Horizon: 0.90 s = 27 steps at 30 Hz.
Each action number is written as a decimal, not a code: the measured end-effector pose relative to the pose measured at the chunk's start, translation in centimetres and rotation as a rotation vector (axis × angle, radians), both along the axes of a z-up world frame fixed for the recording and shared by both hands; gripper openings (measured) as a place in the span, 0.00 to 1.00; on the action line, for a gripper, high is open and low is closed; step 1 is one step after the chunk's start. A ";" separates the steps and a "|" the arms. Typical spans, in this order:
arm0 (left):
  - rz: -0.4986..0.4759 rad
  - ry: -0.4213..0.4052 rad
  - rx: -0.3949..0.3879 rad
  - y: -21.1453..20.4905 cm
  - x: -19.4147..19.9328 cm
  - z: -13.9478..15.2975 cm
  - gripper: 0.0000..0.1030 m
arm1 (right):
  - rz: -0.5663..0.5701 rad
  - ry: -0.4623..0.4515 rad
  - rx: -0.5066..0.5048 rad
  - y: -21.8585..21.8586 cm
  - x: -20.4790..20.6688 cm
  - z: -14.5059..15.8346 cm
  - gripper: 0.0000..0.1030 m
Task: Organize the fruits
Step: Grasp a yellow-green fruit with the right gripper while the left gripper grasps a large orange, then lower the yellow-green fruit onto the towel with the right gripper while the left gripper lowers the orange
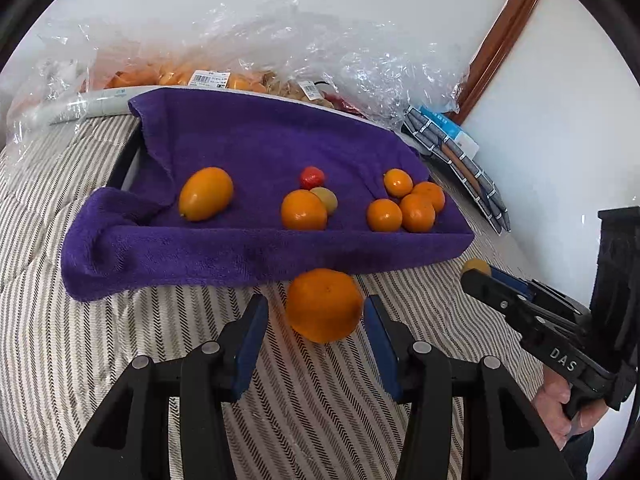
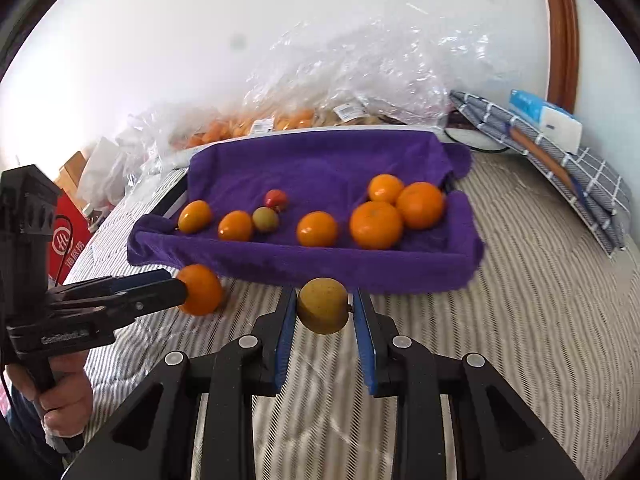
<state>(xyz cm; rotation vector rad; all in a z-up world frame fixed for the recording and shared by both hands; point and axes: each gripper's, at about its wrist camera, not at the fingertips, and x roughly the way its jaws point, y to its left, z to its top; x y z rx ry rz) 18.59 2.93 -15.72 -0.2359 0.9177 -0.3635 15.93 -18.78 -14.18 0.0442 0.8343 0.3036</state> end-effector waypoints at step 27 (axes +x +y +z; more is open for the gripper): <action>0.240 -0.061 0.019 5.4 6.0 6.0 0.39 | -0.047 -0.081 0.024 0.9 7.2 5.3 0.28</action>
